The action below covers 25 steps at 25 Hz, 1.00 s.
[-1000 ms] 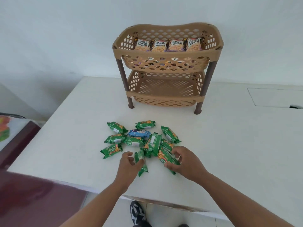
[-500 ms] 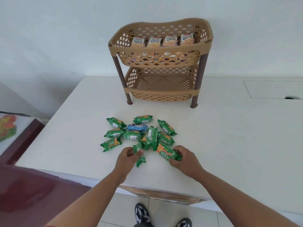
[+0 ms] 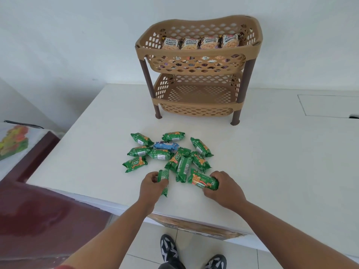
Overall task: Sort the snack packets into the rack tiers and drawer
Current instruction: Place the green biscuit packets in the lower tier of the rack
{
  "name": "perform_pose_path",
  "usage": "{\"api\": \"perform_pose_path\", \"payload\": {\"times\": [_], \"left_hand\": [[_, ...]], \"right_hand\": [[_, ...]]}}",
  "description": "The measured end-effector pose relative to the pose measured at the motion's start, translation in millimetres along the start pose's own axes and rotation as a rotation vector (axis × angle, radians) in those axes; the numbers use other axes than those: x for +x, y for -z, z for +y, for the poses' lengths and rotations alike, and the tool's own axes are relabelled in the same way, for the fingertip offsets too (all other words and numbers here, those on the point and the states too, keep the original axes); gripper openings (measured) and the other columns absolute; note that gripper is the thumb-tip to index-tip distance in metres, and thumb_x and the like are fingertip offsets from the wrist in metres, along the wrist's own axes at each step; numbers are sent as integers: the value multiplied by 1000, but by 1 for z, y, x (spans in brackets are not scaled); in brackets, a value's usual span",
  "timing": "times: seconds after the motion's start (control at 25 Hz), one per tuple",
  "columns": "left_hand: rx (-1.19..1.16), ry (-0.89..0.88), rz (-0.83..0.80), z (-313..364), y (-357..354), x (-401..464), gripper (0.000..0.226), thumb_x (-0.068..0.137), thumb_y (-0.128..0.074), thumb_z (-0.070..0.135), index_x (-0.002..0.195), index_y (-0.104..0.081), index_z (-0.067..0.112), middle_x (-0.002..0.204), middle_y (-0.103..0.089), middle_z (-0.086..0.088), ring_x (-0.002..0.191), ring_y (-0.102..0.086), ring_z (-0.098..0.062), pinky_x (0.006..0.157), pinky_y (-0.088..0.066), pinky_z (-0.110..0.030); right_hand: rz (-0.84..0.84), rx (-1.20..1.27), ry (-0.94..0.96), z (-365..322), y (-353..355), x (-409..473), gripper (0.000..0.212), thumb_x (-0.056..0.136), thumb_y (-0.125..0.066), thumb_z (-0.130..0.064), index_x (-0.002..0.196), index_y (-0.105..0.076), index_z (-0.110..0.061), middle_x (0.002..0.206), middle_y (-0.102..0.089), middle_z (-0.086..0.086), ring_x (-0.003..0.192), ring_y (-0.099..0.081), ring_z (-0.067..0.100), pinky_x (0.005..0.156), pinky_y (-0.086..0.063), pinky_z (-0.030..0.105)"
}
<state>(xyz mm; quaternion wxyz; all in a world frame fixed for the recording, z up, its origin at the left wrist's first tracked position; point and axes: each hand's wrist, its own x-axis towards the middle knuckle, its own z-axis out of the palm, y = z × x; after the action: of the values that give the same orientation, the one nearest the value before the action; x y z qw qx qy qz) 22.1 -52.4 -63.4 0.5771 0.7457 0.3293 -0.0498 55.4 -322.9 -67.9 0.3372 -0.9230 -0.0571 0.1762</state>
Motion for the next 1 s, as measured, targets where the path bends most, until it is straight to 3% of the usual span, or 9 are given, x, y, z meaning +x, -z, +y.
{"api": "perform_pose_path", "payload": {"times": [0.12, 0.32, 0.68, 0.84, 1.0], "left_hand": [[-17, -30, 45, -1, -6, -4, 36, 85, -76, 15, 118, -60, 20, 102, -68, -5, 83, -63, -19, 65, -50, -28], [-20, -47, 24, -3, -6, -3, 37, 84, -76, 11, 116, -59, 21, 100, -68, -4, 81, -62, -15, 63, -49, -24], [-145, -56, 1, -9, 1, 2, 35, 88, -74, 7, 114, -59, 26, 100, -74, -6, 82, -65, -18, 68, -52, -29], [-176, -29, -23, -8, 2, 5, 36, 86, -77, 11, 111, -58, 29, 97, -74, -9, 79, -64, -21, 71, -52, -36], [-170, 5, -61, -4, 6, 9, 41, 83, -80, 10, 114, -58, 25, 97, -73, -11, 78, -64, -23, 72, -52, -37]], "right_hand": [[48, 98, -49, 5, 2, -2, 45, 63, -61, -65, 97, -56, -36, 90, -60, -13, 72, -59, 4, 59, -44, 27], [87, 345, -108, 10, 7, 0, 36, 65, -67, -61, 89, -63, -35, 77, -70, -11, 58, -60, 8, 56, -51, 34], [75, 512, -109, 6, 7, 0, 36, 67, -68, -59, 95, -66, -36, 82, -71, -18, 58, -57, 2, 58, -49, 32], [45, 649, -111, 4, 11, 0, 27, 69, -71, -55, 92, -69, -40, 82, -74, -3, 61, -57, 8, 57, -48, 34], [13, 752, -113, -1, 15, 0, 25, 68, -75, -51, 91, -70, -41, 83, -74, -2, 60, -57, 5, 59, -51, 31]]}}
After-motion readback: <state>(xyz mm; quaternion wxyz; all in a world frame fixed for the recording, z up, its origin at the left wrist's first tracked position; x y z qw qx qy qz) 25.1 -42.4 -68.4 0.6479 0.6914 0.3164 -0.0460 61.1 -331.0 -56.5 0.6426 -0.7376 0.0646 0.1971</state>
